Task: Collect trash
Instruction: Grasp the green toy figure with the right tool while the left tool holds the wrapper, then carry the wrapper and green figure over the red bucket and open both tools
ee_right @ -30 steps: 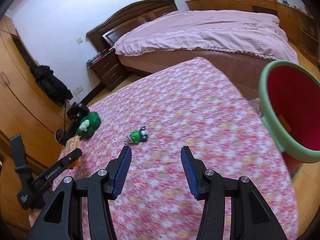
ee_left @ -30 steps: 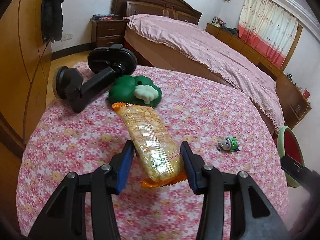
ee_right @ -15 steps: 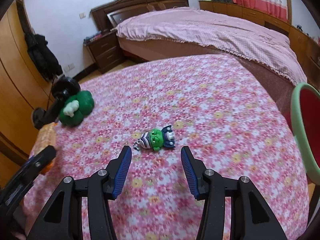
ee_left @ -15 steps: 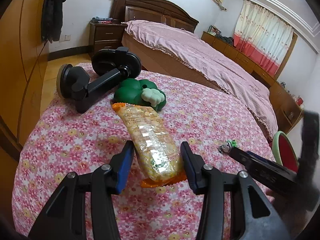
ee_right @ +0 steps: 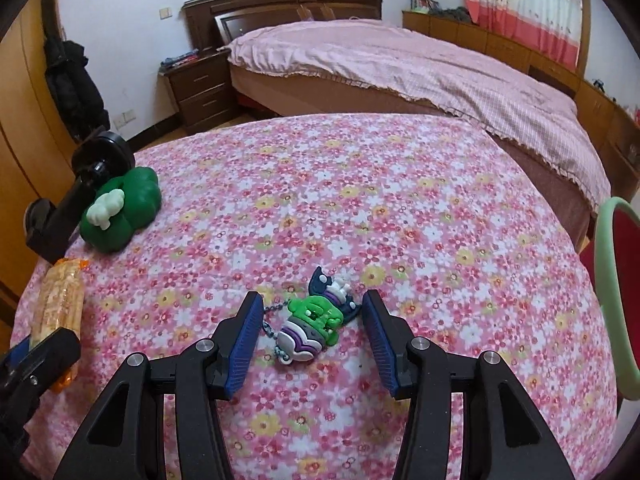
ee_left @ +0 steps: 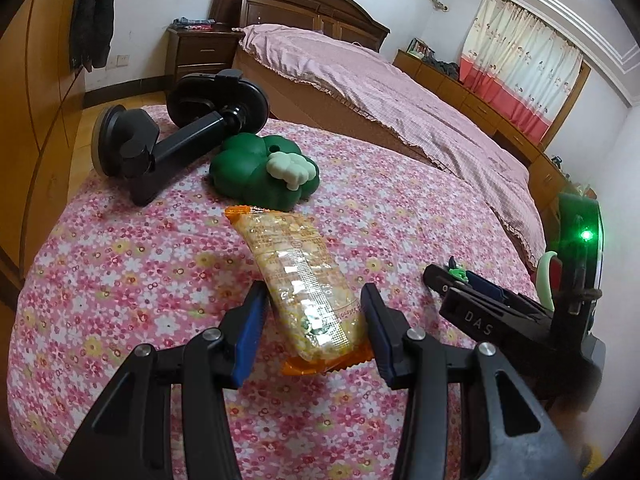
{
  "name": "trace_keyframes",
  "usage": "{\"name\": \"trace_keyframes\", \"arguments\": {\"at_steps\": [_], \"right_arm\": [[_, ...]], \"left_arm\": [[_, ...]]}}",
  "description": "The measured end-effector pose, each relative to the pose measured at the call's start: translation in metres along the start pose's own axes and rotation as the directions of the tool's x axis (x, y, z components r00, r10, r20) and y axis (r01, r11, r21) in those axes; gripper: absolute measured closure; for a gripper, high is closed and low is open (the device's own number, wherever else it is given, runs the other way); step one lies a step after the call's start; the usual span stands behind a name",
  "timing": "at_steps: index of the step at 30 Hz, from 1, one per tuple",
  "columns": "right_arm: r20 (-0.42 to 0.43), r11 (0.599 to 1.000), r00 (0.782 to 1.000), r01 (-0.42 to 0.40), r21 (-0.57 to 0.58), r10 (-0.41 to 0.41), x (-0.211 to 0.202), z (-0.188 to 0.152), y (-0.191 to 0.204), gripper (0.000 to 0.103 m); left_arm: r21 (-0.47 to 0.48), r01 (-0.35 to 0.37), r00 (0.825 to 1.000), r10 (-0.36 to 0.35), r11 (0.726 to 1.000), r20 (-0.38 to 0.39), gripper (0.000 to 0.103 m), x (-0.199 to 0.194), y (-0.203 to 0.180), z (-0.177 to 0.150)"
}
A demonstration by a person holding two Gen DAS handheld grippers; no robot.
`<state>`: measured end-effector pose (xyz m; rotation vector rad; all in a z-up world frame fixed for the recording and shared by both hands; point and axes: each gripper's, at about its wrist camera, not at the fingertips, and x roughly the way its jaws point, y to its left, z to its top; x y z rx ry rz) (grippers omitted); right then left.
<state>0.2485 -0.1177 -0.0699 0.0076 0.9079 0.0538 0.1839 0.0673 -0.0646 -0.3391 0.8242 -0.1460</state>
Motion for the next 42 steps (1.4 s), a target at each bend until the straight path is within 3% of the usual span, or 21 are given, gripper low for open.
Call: {"name": "trace_keyframes", "arguments": {"at_steps": [2,13,21,32,42], "right_arm": [[0.003,1.0,1.0,0.003,0.011,-0.003,-0.001,-0.001,-0.002,0.062],[-0.023,0.987,0.992,-0.123,0.099,0.126,-0.016,-0.008,-0.028,0.063],[-0.019,0.97,0.984,-0.17,0.173,0.175,-0.052,-0.032,-0.048,0.063],[0.055,0.941,0.986,-0.165,0.296,0.156,-0.113,-0.061,-0.11,0.063],[0.153,0.902,0.98,-0.181,0.392,0.13,-0.157,-0.077,-0.163,0.063]], "left_arm": [[0.0,-0.007,1.0,0.007,1.0,0.008,0.054,0.0,0.0,-0.001],[0.03,-0.013,0.999,0.012,0.999,0.038,0.054,0.003,-0.008,-0.002],[0.052,-0.004,0.999,0.001,0.999,0.049,0.054,0.004,-0.014,-0.005],[0.104,0.019,0.999,-0.023,0.994,0.04,0.054,0.001,-0.036,-0.006],[0.146,0.126,0.992,-0.127,0.981,-0.003,0.054,-0.013,-0.089,-0.005]]}}
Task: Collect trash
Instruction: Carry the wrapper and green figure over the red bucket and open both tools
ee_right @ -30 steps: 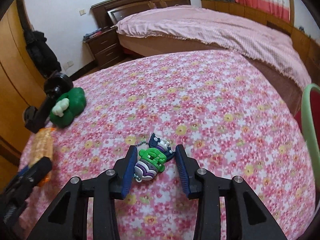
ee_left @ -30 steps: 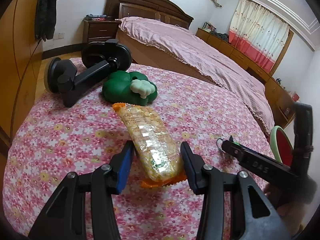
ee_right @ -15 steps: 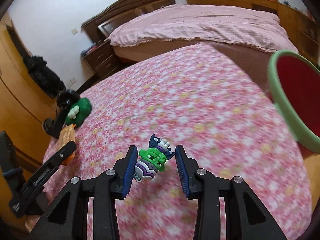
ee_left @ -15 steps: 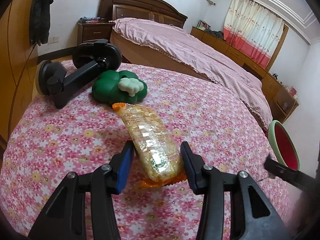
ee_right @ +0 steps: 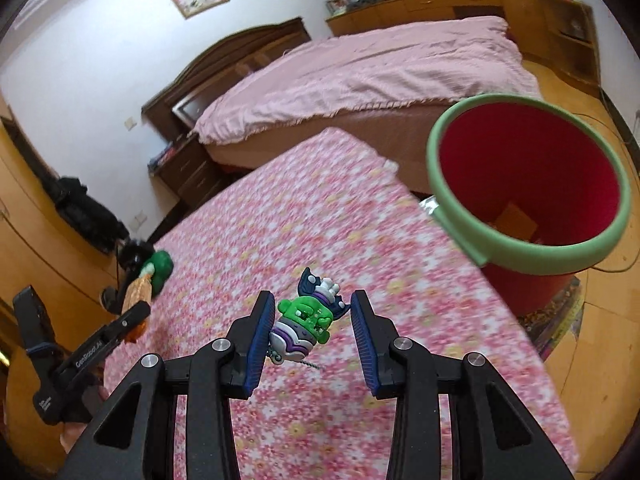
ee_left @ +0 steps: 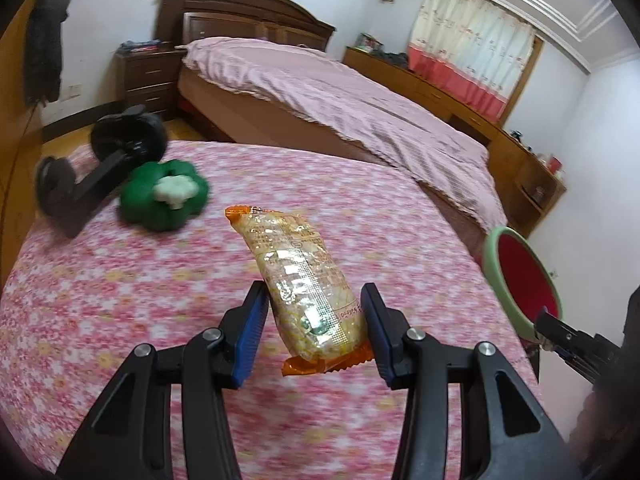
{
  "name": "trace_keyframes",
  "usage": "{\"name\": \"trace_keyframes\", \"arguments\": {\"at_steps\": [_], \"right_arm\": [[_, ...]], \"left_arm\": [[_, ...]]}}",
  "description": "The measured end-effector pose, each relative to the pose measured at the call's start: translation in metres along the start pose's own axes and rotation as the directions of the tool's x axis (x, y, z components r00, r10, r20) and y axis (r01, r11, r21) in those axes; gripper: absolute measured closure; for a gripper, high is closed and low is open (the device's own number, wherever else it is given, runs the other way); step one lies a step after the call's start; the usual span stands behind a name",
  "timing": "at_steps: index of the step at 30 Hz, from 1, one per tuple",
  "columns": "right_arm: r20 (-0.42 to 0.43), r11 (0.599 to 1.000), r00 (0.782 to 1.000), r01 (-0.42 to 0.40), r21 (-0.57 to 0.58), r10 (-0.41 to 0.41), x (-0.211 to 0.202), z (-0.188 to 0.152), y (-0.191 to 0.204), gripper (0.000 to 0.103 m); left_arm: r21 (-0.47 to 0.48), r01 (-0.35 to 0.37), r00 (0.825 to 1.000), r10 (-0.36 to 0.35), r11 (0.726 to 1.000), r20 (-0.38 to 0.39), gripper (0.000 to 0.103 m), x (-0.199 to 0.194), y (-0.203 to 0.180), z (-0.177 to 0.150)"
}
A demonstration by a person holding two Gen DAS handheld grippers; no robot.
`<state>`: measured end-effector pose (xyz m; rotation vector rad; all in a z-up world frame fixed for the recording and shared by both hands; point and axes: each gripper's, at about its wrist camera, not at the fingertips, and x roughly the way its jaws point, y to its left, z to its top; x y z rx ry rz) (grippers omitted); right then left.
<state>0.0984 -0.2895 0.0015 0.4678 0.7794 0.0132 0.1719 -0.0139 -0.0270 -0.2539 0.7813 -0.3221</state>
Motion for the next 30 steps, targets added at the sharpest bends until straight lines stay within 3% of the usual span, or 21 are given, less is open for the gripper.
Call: {"name": "trace_keyframes", "arguments": {"at_steps": [6,16,30], "right_arm": [[0.045,0.999,0.999,-0.019,0.045,0.017,-0.021,0.01,-0.023,0.063],[0.131,0.995,0.991,-0.009,0.1,-0.004,-0.052,0.036,-0.067,0.063],[0.183,0.976,0.979,0.055,0.211,-0.094,-0.072,0.055,-0.141,0.063]], "left_arm": [[0.048,0.082,0.996,-0.08,0.996,-0.032,0.054,0.005,-0.047,0.006],[0.149,0.161,0.985,-0.149,0.976,-0.083,0.054,0.021,-0.124,0.012],[0.304,0.275,0.958,-0.232,0.912,-0.169,0.054,0.072,-0.238,0.001]]}}
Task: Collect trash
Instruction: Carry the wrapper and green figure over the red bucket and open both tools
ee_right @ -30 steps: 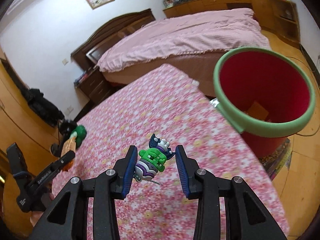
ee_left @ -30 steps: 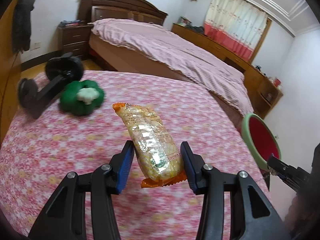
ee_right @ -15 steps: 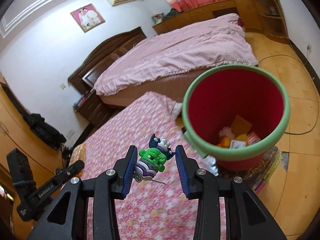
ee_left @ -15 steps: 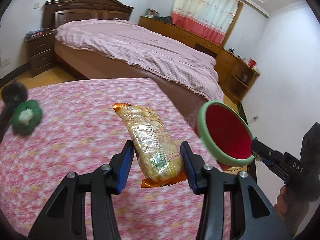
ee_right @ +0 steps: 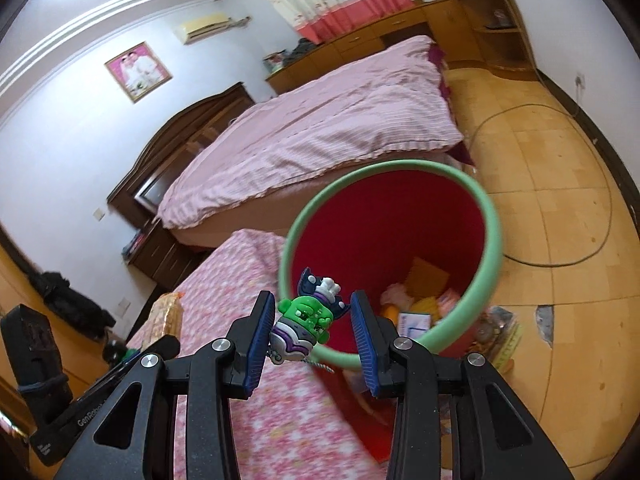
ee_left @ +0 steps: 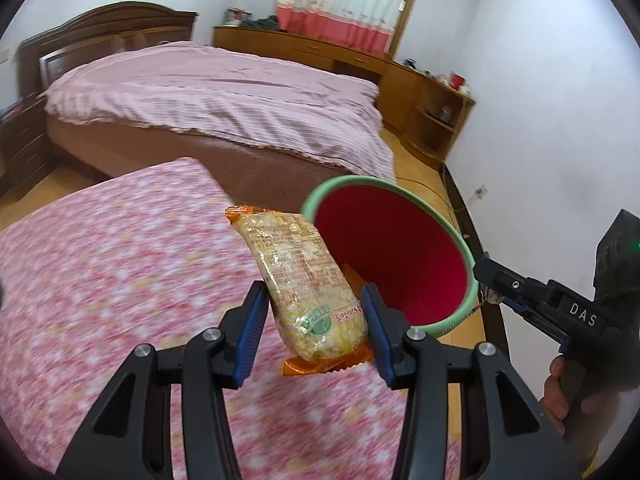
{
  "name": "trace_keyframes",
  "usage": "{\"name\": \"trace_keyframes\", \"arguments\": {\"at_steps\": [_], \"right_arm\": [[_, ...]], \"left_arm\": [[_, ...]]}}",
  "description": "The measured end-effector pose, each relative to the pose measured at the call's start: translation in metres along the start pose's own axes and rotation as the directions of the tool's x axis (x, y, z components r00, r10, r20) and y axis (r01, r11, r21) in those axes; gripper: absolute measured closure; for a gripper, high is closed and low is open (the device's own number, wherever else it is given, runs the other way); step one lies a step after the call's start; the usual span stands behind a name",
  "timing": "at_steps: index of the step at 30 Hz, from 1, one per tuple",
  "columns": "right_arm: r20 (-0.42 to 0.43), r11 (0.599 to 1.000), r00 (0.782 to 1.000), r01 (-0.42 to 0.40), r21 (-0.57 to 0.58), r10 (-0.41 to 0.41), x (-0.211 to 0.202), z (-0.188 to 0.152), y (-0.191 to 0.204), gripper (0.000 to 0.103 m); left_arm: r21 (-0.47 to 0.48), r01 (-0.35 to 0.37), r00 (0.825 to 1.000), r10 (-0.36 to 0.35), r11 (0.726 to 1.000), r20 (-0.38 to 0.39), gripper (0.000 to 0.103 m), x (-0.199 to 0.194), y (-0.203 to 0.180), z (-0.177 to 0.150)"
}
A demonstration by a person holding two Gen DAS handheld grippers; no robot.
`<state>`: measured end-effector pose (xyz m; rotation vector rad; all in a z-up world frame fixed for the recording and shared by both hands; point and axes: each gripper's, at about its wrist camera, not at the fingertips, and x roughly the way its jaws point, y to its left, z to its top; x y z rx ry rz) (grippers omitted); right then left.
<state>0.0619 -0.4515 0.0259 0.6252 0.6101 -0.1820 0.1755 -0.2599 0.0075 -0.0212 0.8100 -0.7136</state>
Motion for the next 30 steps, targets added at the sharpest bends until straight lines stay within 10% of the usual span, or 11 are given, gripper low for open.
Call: {"name": "trace_keyframes", "arguments": {"at_steps": [17,30], "right_arm": [[0.019,0.997,0.997,0.071,0.037,-0.071,0.023,0.015,-0.055,0.063],[0.015,0.994,0.996,0.088,0.067,-0.089,0.038,0.013,-0.071,0.06]], "left_arm": [[0.072,0.032,0.991,-0.023,0.997,-0.129,0.054,0.096,-0.051,0.004],[0.035,-0.028,0.996,0.031,0.999,-0.088,0.052,0.085,-0.036,-0.001]]}}
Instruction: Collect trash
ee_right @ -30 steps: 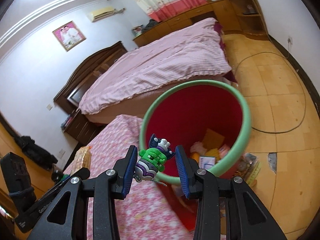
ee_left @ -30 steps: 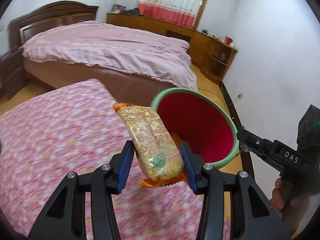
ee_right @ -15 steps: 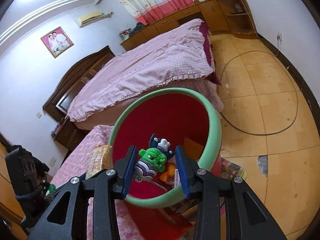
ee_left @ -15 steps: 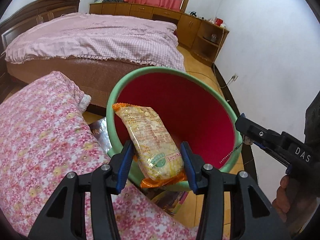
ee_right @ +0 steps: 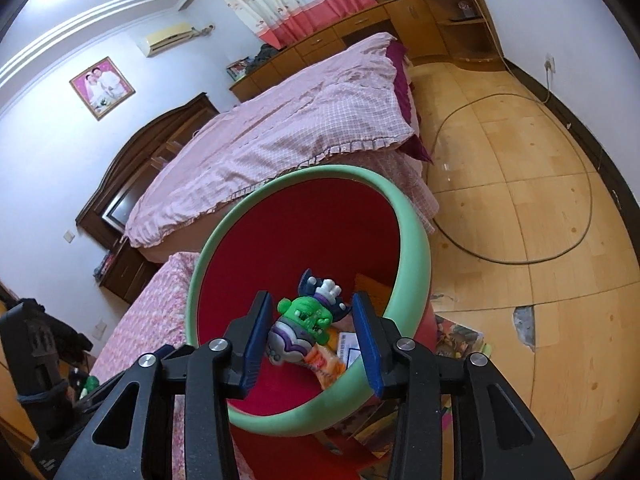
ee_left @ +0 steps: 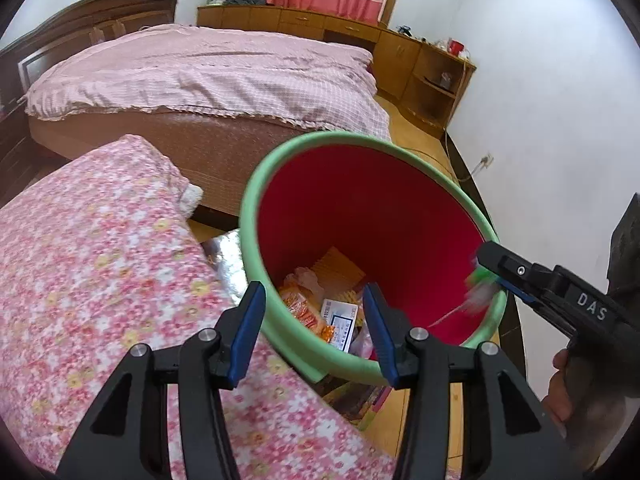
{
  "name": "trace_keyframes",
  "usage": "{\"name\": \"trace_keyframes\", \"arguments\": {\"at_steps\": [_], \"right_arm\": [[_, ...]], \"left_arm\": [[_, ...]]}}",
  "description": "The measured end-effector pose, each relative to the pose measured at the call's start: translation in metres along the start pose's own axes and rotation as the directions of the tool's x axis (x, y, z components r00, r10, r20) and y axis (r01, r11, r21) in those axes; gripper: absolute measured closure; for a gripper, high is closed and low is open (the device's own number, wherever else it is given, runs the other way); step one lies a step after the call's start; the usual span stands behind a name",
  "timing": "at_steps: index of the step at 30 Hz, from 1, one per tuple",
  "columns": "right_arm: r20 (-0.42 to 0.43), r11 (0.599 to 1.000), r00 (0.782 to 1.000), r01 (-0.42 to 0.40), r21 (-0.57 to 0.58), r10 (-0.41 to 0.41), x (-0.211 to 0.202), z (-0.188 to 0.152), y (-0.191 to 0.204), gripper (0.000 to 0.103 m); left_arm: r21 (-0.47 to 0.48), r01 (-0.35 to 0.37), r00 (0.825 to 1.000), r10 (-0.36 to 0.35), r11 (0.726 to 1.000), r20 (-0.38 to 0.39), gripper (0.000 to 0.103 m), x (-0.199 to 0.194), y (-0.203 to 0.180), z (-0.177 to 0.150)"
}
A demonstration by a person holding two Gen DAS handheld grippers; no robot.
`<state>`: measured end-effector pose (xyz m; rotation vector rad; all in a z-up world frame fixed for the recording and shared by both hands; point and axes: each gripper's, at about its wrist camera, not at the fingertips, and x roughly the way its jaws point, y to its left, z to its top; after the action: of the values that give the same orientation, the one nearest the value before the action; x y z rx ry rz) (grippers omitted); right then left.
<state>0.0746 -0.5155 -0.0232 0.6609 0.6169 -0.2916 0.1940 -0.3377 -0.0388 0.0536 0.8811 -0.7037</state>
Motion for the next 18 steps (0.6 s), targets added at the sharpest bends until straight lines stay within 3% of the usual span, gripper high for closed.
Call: {"name": "trace_keyframes", "arguments": {"at_steps": [4,10,14,18], "right_arm": [[0.002,1.0,1.0,-0.005,0.001,0.005,-0.002,-0.003,0.004,0.052],[-0.014,1.0,1.0,-0.017,0.002,0.017,-0.007,-0.009,0.014,0.051],[-0.005,1.0,1.0,-0.005,-0.008,0.005,-0.017,-0.015,0.024,0.041],[0.009,1.0,1.0,-0.014,-0.021,0.014,-0.032,-0.022,0.035,0.04]], "left_arm": [[-0.038,-0.02,1.0,0.021,0.999,0.018,0.052,-0.016,0.013,-0.003],[-0.078,-0.055,0.998,0.058,0.995,0.032,0.052,-0.041,0.032,-0.01],[-0.112,-0.073,0.996,0.078,0.991,0.038,0.052,-0.058,0.044,-0.017],[-0.125,-0.093,0.994,0.1,0.988,0.048,0.052,-0.076,0.054,-0.025]]}}
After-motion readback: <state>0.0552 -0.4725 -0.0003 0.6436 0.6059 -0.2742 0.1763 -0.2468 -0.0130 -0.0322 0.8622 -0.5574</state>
